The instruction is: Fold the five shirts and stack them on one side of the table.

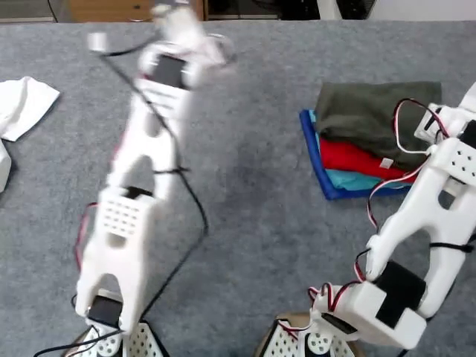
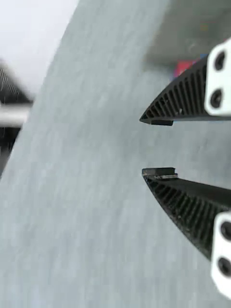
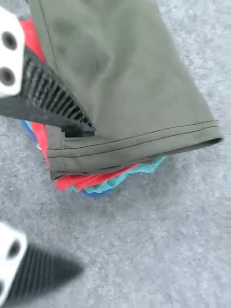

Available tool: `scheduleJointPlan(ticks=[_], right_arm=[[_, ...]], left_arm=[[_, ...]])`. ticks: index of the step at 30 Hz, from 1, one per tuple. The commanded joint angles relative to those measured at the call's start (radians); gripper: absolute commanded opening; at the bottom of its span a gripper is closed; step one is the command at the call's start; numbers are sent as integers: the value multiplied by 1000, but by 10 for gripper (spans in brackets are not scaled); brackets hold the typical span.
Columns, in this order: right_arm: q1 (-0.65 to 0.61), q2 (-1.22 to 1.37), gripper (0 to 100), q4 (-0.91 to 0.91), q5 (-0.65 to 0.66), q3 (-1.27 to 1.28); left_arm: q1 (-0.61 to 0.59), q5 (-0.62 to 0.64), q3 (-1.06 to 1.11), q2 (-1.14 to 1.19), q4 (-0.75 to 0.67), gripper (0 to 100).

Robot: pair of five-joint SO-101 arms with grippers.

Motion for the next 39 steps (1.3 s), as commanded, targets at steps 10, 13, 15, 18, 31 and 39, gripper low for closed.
scheduleJointPlan(ticks=[10,13,15,18,31,39], right_arm=[[-275,-114,249,104,11,-51],[-364,-128,249,140,11,-51],[-426,-136,249,155,11,-51],[-506,-151,249,157,11,-51],[-610,-455,249,218,12,27],[-611,-601,249,212,12,160]], left_arm=[[-893,-81,-86,-13,310,221],[-1043,-121,43,33,226,223],[-1079,-176,126,85,189,226],[-1089,-215,178,166,163,223],[-1053,-324,-143,176,330,17],[-1025,-339,-137,-242,330,17]])
